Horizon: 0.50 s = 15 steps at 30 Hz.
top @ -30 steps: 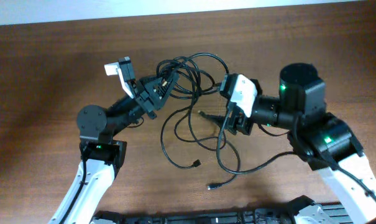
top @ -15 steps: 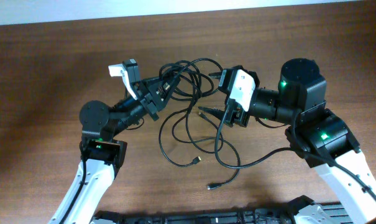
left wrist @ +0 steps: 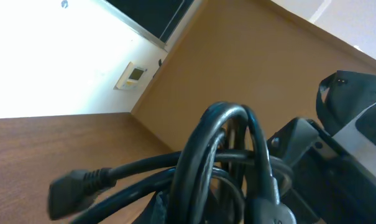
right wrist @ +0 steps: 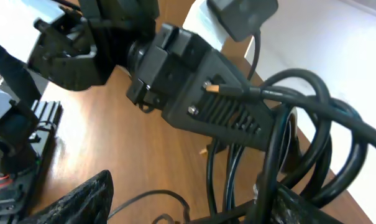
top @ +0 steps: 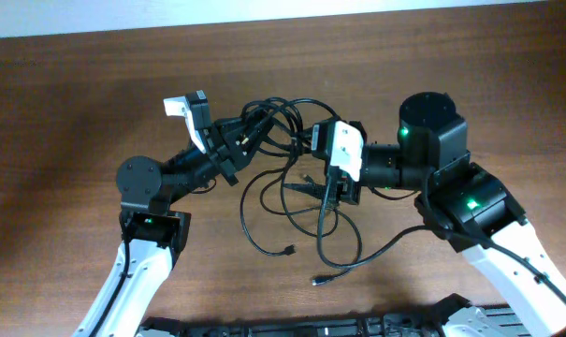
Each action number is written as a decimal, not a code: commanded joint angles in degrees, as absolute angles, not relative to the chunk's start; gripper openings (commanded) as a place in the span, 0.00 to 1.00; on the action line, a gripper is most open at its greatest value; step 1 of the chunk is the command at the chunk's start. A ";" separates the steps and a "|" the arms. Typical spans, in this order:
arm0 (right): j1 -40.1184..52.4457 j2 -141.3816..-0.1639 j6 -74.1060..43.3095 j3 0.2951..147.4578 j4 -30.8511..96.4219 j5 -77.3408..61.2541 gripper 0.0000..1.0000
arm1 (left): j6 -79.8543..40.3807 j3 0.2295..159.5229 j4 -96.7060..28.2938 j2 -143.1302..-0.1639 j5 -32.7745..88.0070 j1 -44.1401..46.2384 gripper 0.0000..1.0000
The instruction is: Untangle cables
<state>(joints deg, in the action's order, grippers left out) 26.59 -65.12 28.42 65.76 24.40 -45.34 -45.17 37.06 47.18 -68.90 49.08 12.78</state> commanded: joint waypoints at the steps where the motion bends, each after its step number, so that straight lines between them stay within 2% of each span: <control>1: 27.05 -65.71 28.25 66.22 25.04 -39.46 0.70 | -47.07 37.60 47.79 -68.51 49.19 12.62 0.00; 8: 27.00 -66.15 28.25 66.22 24.01 -35.33 0.71 | -47.07 37.60 47.97 -68.51 54.22 12.64 0.00; 11: 27.05 -67.61 28.23 66.22 24.67 -41.30 0.69 | -47.07 37.60 47.94 -68.51 51.35 12.62 0.00; 15: 27.05 -68.25 28.21 66.22 27.24 -41.85 0.63 | -47.07 37.60 47.94 -68.51 48.21 12.62 0.00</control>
<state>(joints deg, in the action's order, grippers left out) 26.68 -67.79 28.49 65.78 26.37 -40.14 -46.30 37.06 47.18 -68.90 51.16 12.78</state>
